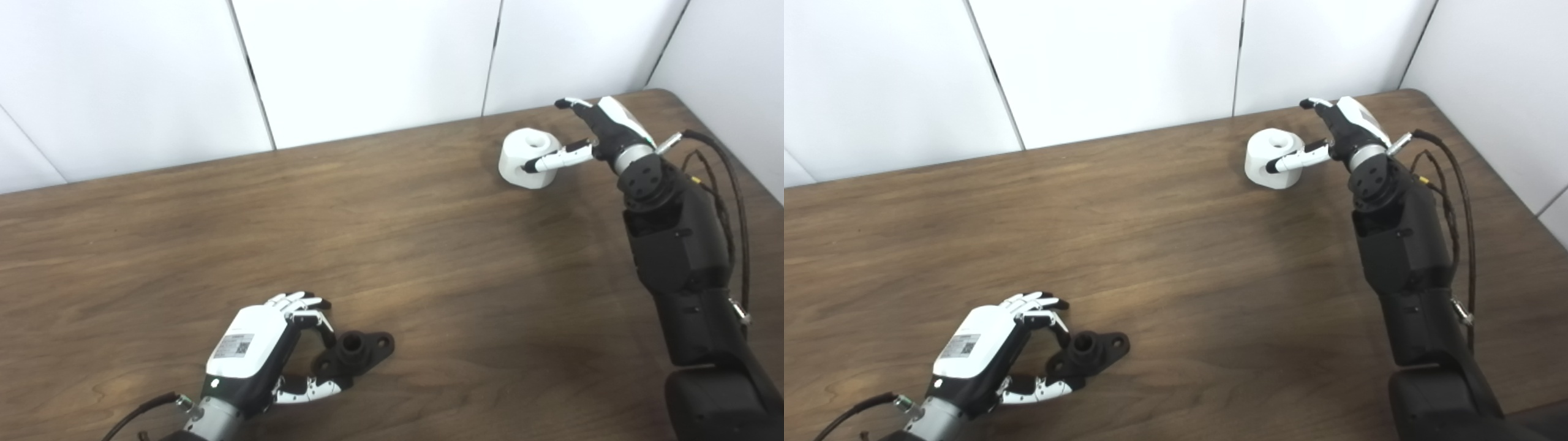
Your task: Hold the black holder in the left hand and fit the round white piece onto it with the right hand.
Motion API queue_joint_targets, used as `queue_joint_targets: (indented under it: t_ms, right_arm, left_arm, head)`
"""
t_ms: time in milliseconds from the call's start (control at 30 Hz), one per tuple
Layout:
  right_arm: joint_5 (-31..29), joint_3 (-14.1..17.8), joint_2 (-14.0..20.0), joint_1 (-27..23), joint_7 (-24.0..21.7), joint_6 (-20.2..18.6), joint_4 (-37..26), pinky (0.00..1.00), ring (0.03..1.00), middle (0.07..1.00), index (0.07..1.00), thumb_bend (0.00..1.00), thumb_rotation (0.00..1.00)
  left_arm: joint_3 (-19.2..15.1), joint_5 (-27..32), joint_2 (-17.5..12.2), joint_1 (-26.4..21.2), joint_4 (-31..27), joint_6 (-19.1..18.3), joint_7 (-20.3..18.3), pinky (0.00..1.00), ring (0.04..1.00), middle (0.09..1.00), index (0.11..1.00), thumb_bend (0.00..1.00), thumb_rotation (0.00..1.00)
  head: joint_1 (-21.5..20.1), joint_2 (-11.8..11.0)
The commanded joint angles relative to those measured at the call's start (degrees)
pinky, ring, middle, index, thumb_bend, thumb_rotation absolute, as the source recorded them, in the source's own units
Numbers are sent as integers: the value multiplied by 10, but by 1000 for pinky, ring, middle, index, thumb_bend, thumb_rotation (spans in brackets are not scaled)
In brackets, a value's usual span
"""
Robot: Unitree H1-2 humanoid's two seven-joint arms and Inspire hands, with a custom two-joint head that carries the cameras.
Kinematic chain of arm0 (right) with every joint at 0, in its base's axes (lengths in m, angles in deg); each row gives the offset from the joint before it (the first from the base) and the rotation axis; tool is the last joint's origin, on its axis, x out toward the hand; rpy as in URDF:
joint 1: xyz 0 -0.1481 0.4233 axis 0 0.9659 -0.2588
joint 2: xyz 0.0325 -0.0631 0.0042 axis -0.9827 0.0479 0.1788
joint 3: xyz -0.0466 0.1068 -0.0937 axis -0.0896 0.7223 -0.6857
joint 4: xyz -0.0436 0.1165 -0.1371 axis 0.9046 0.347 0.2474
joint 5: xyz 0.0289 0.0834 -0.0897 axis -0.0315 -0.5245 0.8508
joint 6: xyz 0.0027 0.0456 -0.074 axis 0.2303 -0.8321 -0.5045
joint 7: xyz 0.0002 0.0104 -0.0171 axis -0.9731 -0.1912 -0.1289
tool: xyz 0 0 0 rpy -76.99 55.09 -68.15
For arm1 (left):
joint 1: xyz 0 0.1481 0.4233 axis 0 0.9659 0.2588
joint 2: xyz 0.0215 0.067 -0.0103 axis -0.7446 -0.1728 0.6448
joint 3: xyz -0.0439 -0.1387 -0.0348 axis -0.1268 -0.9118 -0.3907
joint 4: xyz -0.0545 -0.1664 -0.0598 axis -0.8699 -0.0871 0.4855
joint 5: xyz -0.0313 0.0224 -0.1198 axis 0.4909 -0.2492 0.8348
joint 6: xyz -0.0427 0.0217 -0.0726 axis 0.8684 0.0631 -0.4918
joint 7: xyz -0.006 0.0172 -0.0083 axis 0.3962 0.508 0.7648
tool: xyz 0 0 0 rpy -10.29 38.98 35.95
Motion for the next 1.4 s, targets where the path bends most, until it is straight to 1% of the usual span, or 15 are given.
queue_joint_targets:
  t_ms: [0, 100, 300, 400, 633, 700, 867, 933, 1033, 1133, 1367]
  right_arm:
    - [6, 2, 13, -33, 19, 5, -5, 958, 998, 953, 880, 880, 297]
    - [8, -5, 15, -33, 22, 5, -3, 948, 998, 951, 865, 875, 301]
    - [8, -11, 13, -35, 30, 5, 7, 957, 999, 951, 842, 874, 296]
    - [2, -25, 21, -32, 34, 5, 8, 961, 994, 950, 826, 879, 317]
    - [-4, -40, 29, -28, 44, 5, 8, 957, 991, 949, 797, 879, 306]
    - [-4, -41, 30, -28, 44, 5, 8, 962, 991, 948, 792, 874, 303]
    - [-13, -44, 34, -28, 44, 5, 7, 931, 988, 952, 772, 865, 294]
    - [-16, -48, 38, -28, 43, 5, 6, 941, 988, 952, 765, 858, 296]
    - [-18, -52, 43, -28, 42, 5, 6, 927, 984, 948, 753, 854, 302]
    - [-19, -50, 44, -28, 40, 5, 4, 925, 981, 944, 738, 848, 296]
    - [-23, -52, 47, -27, 39, 5, -1, 888, 968, 922, 714, 842, 280]
  left_arm:
    - [5, -10, -14, 23, 29, -16, -37, 881, 874, 808, 491, 509, 65]
    - [4, -9, -14, 24, 29, -16, -37, 884, 875, 808, 491, 509, 64]
    - [5, -11, -13, 23, 26, -17, -40, 884, 874, 808, 491, 510, 64]
    - [6, -13, -13, 22, 25, -19, -43, 884, 874, 809, 491, 510, 64]
    - [7, -13, -12, 21, 25, -19, -43, 885, 875, 809, 491, 510, 64]
    - [7, -13, -12, 21, 26, -18, -41, 883, 874, 808, 491, 510, 63]
    - [7, -14, -10, 21, 26, -21, -44, 881, 875, 808, 491, 510, 65]
    - [7, -14, -8, 20, 25, -23, -46, 885, 876, 808, 491, 510, 65]
    - [7, -14, -8, 20, 24, -24, -47, 889, 877, 809, 491, 510, 64]
    - [7, -15, -7, 20, 23, -25, -48, 890, 878, 809, 491, 510, 64]
    - [7, -15, -5, 21, 21, -27, -51, 893, 879, 810, 491, 509, 64]
  head:
    - [1, 1]
    - [1, 1]
    - [3, 2]
    - [4, 3]
    - [4, 4]
    - [5, 3]
    - [6, 4]
    - [7, 4]
    - [7, 4]
    - [8, 5]
    - [9, 6]
